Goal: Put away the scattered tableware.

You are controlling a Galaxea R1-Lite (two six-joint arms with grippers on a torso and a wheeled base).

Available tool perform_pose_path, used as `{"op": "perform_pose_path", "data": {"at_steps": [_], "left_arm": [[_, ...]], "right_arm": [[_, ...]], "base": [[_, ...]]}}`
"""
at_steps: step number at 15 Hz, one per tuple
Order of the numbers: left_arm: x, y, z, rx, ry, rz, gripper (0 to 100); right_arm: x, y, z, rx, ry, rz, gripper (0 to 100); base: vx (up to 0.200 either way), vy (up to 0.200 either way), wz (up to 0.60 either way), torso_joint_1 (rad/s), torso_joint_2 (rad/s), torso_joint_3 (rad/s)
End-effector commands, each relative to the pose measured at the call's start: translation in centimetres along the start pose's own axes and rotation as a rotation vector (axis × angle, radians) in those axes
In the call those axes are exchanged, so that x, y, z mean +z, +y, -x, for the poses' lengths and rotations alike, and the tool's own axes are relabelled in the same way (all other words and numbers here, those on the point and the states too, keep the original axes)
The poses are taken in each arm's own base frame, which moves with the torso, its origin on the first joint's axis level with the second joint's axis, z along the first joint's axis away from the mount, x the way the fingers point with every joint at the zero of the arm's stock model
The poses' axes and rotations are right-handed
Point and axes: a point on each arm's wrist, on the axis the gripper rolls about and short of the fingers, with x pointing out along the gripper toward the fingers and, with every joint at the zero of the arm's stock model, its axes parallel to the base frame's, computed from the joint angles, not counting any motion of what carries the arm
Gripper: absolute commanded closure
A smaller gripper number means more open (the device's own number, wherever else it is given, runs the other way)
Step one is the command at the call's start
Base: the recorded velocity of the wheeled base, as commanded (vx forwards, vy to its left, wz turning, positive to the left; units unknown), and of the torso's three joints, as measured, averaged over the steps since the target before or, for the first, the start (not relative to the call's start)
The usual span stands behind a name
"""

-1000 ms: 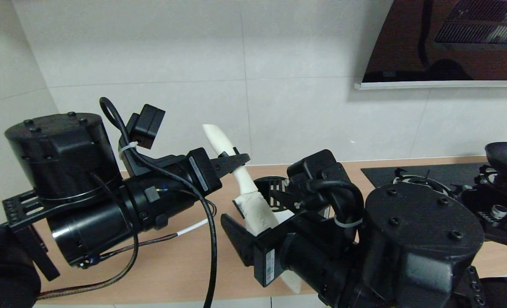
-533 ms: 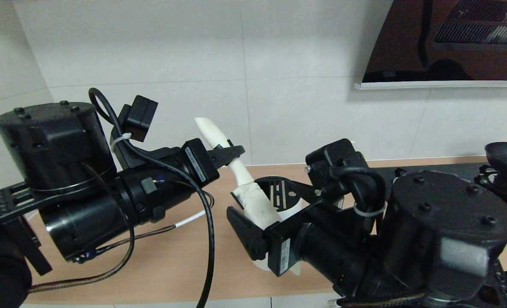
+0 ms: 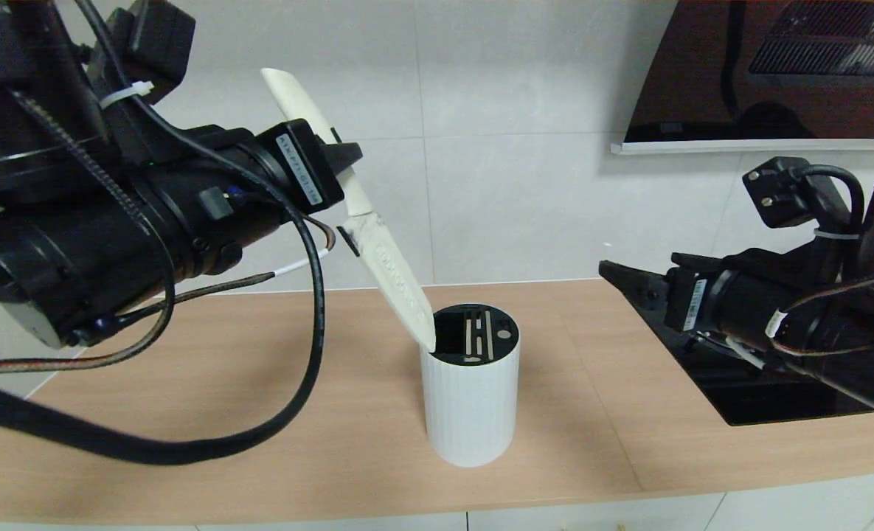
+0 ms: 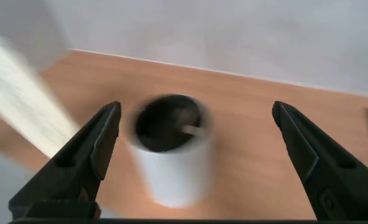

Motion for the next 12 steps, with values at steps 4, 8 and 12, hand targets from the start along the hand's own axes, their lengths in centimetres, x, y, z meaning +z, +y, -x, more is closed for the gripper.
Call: {"op": "perform_pose_path", "data": {"at_steps": [4, 8, 12], "left_arm": [[-4.0, -0.9, -4.4, 0.061, -0.134, -0.095, 100], [-6.6, -0.8, -5.6, 0.159, -0.243, -0.257, 100], [-7.8, -0.8, -6.1, 0.163, -0.209, -0.264, 100]], "right_arm": [[-1.3, -1.4, -0.3, -0.051, 0.046, -0.004, 0], [-1.4, -1.4, -0.2, -0.051, 0.050, -0.001, 0], [-1.5, -1.4, -0.3, -0.051, 0.052, -0.001, 0]], "base": [[0.000, 0.000, 0.00, 0.000, 0.00, 0.000], [0.000, 0.000, 0.00, 0.000, 0.00, 0.000], [0.000, 0.000, 0.00, 0.000, 0.00, 0.000]]}}
